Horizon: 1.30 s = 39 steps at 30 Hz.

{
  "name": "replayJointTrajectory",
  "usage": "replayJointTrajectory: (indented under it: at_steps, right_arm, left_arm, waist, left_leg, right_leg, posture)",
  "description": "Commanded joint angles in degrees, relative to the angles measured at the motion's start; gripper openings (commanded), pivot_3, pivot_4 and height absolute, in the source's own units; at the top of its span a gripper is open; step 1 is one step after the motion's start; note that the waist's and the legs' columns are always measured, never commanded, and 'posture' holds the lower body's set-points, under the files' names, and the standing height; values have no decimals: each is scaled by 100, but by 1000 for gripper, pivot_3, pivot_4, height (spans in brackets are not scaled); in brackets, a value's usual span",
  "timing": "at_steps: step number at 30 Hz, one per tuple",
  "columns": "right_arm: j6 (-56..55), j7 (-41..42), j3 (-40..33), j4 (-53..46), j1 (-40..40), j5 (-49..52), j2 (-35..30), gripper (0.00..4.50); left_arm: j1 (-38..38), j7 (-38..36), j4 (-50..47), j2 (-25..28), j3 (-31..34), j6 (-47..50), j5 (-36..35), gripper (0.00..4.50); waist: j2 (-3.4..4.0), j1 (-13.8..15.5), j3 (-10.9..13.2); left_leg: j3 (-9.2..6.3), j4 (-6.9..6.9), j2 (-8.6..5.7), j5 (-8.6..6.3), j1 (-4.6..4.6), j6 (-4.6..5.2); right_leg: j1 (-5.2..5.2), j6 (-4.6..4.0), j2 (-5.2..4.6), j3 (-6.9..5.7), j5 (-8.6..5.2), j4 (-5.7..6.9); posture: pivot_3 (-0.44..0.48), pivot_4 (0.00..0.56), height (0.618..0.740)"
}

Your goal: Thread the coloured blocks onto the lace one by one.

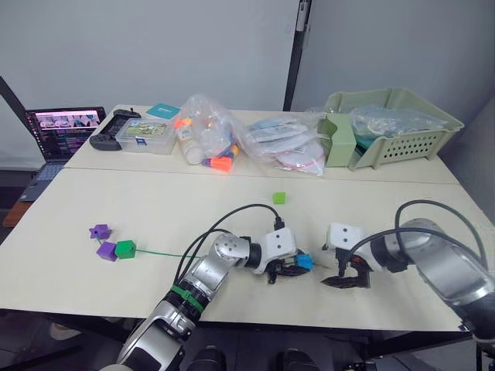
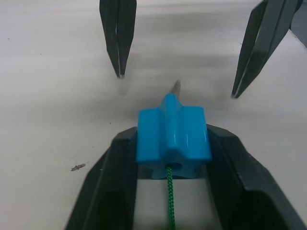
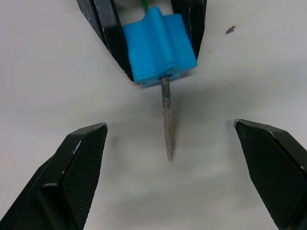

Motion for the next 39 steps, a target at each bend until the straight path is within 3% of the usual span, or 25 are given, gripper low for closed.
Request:
replayJointTrajectory:
  at_steps: [1, 2, 6, 16, 23, 31, 36, 39]
  right_arm:
    - [-164, 41, 43, 144, -196, -118, 70, 4500]
    - [-108, 60, 47, 159, -212, -80, 112, 4500]
    - [17, 100, 53, 143, -187, -34, 213, 3366]
    - [183, 3, -13, 115, -87, 1, 304, 4]
    - [191, 67, 72, 181, -190, 34, 326, 0]
    - [72, 440, 244, 486, -698, 38, 401, 0]
    - [-75, 633, 296, 747, -938, 1, 417, 0]
    - [-185, 728, 318, 844, -988, -31, 404, 0]
  left_arm:
    - [-7, -36, -173, 10, 16, -34, -28, 1365]
    - [3, -40, -191, 20, 13, -24, -27, 1365]
    - [32, -46, -253, 49, 11, 9, -33, 1365]
    - [13, -78, -282, 143, 61, -1, -57, 1365]
    - [-57, -664, -423, 892, 494, -108, -417, 1365]
    - [901, -1578, -1066, 2839, 1248, -337, -782, 1365]
    - [1557, -2093, -868, 4248, 1969, -658, -991, 1365]
    - [1840, -2177, -713, 4668, 2264, -809, -1092, 1365]
  waist:
    - [0, -2, 0]
    - [0, -2, 0]
    - [0, -4, 0]
    - [0, -5, 0]
    - [1, -23, -1]
    - [2, -152, -1]
    - [3, -182, -1]
    - [6, -175, -1]
  left_leg:
    - [0, 0, 0, 0, 0, 0]
    - [0, 0, 0, 0, 0, 0]
    - [-2, 0, 1, 0, 1, 0]
    - [-2, 1, 2, 0, 3, 0]
    - [-3, 0, 4, 0, 4, 0]
    - [-5, -13, 11, 0, 6, 0]
    - [-7, -20, 19, -1, 12, 0]
    - [-1, -27, 20, -1, 20, 0]
  right_leg:
    - [0, 0, 0, 0, 0, 0]
    - [0, 0, 0, 0, 0, 0]
    - [1, 0, 2, -1, 0, 0]
    - [3, 0, 2, -1, 0, 1]
    - [2, 0, 4, -2, 0, 3]
    - [-9, -3, 5, -2, 1, 9]
    - [-10, -10, 6, -4, -3, 5]
    - [-9, -15, 2, -5, -6, 6]
  posture:
    - [0, 150, 740]
    - [0, 150, 740]
    - [0, 150, 740]
    - [0, 150, 740]
    - [0, 150, 740]
    - [0, 150, 740]
    - [0, 150, 740]
    - [0, 150, 740]
